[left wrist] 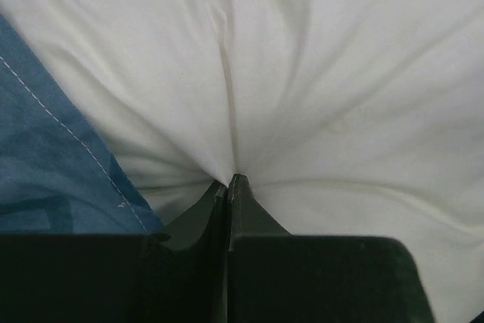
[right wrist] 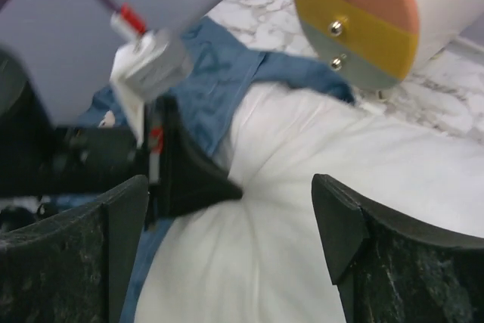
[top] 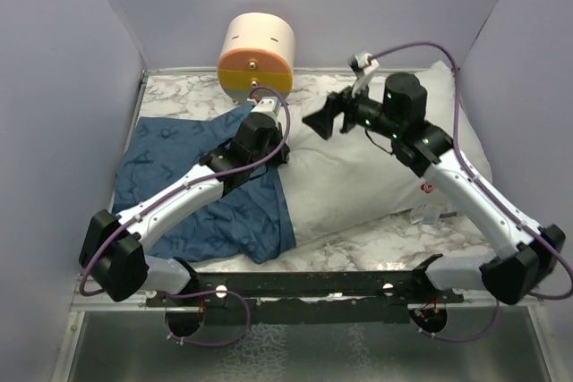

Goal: Put the pillow into the pillowcase
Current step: Stuff the pillow into the pillowcase.

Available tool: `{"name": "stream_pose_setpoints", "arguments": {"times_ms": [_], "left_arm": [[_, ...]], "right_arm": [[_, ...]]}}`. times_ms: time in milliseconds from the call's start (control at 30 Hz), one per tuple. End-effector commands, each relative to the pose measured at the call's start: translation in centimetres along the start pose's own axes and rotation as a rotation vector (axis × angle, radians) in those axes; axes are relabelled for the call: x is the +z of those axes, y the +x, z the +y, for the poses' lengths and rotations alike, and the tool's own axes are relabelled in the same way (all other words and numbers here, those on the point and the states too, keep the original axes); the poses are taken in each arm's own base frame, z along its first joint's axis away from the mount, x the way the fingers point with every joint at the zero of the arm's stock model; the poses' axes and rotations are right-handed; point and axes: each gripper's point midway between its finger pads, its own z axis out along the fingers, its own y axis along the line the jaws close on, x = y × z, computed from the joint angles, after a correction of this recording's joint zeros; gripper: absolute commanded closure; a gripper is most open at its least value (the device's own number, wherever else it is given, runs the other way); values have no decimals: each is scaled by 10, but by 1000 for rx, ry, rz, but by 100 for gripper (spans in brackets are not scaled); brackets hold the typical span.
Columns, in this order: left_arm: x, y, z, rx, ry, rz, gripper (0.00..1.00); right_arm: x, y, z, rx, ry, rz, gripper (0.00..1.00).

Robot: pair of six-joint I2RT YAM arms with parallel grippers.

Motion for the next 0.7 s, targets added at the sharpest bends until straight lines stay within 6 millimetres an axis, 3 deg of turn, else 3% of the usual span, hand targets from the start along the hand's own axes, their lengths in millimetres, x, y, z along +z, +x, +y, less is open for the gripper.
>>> {"name": "stream_pose_setpoints", "arguments": {"times_ms": [0, 200, 333, 467, 600, 667], "left_arm": [[-18, 40, -6, 81, 54, 97, 100], [-28, 38, -8, 104, 70, 52, 100], [-28, 36, -6, 111, 67, 39, 100], [-27, 35, -7, 112, 68, 30, 100], [-25, 33, -8, 110, 72, 20, 100], [-25, 27, -11, 114, 76, 7, 100]], "right_arm": [[36, -10, -51, -37, 219, 98, 9], [74, 9, -91, -70, 335, 294, 8], [84, 52, -109, -80, 362, 463, 8], [72, 96, -123, -94, 405, 597, 11], [58, 129, -135, -110, 456, 676, 28], [55, 131, -135, -104, 461, 681, 55]]}}
